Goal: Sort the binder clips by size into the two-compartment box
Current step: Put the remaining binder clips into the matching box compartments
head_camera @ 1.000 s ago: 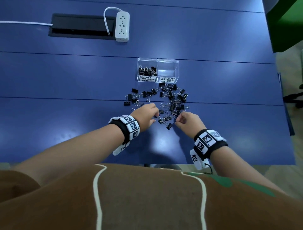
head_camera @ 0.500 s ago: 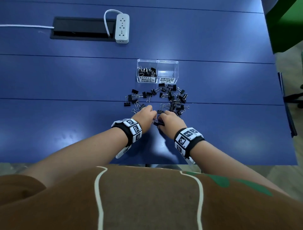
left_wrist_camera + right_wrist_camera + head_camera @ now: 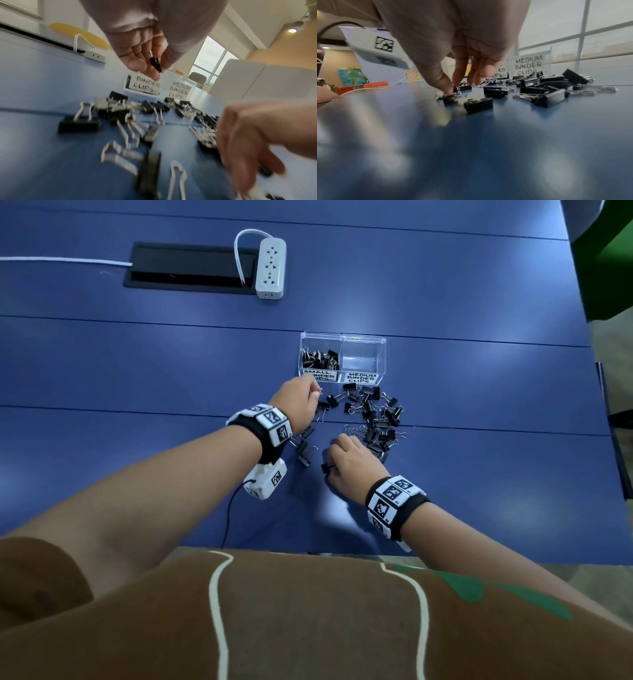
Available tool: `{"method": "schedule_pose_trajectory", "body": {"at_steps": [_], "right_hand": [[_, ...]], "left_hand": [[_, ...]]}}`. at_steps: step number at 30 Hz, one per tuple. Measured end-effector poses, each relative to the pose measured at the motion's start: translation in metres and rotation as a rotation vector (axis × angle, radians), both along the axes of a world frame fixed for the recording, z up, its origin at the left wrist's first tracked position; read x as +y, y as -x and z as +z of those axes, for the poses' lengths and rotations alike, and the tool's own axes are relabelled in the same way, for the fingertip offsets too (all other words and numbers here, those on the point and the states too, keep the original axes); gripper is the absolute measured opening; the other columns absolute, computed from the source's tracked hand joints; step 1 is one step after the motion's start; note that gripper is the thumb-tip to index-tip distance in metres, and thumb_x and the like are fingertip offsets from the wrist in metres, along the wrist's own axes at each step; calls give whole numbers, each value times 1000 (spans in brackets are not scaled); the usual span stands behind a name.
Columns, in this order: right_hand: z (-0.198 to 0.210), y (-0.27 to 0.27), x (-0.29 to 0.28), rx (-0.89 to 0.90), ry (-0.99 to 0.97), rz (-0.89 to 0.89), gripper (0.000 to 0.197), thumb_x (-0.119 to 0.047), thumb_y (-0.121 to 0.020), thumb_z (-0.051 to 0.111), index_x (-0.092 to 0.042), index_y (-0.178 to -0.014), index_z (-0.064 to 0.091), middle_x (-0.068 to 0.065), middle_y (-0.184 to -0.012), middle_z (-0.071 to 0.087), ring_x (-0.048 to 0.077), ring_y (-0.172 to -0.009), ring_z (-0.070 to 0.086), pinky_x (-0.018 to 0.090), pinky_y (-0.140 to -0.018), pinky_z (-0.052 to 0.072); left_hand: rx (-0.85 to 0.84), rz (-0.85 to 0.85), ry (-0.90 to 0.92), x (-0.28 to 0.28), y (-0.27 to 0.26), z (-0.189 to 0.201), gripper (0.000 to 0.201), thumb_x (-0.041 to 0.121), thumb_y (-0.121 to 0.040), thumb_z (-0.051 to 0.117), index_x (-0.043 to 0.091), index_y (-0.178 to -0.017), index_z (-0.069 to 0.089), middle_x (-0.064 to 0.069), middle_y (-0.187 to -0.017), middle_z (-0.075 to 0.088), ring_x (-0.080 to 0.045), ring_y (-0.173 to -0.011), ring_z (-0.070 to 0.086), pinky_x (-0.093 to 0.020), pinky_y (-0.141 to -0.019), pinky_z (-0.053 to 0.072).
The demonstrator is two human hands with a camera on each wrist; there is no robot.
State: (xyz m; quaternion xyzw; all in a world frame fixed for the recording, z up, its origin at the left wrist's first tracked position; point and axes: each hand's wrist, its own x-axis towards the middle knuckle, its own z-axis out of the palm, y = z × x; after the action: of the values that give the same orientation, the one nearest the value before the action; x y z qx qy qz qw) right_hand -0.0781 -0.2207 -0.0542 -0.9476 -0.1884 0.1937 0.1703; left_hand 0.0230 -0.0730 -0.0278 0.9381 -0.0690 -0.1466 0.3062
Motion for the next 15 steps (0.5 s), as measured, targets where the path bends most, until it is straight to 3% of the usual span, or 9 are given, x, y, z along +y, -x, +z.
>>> {"method": "schedule_pose_trajectory", "body": {"at_steps": [3, 6, 9, 13, 15], "right_hand": [[-6, -3, 5, 54, 26, 45, 33, -18, -81, 60, -5, -111, 59, 14, -114, 52, 33, -106, 46, 42, -96, 42], [-11, -7, 6, 89, 45, 58, 32, -21, -87, 58, -6, -115, 58, 12, -118, 53, 31, -112, 44, 39, -101, 38], [-4, -14, 3, 128, 9, 0, 28, -26, -87, 57, -9, -109, 59, 10, -112, 58, 28, -109, 48, 38, -97, 42], [23, -53, -10, 142, -164, -339, 19, -27, -89, 55, -14, -102, 58, 0, -94, 61, 16, -80, 57, 28, -75, 50], [34, -85, -14, 82, -209, -415, 20, -26, -90, 55, -13, -106, 59, 2, -97, 62, 16, -81, 58, 32, -80, 53]], "left_hand": [[-36, 46, 13, -6, -32, 8, 16, 16, -94, 47, 10, -103, 58, -8, -108, 64, -24, -96, 59, -33, -84, 47], [-34, 101, 9, -11, -61, 14, 17, 15, -94, 49, 9, -106, 59, -9, -113, 64, -25, -101, 60, -33, -88, 48], [-11, 138, 0, -11, -78, 14, 18, 13, -94, 49, 9, -108, 59, -10, -115, 63, -27, -101, 61, -35, -88, 51], [-17, 101, -9, -5, -80, 12, 21, 11, -92, 50, 11, -110, 61, -11, -118, 60, -26, -103, 59, -30, -89, 46], [-32, 93, 1, -2, -71, 11, 20, 10, -91, 51, 11, -108, 62, -12, -118, 54, -25, -93, 57, -32, -89, 47]]}}
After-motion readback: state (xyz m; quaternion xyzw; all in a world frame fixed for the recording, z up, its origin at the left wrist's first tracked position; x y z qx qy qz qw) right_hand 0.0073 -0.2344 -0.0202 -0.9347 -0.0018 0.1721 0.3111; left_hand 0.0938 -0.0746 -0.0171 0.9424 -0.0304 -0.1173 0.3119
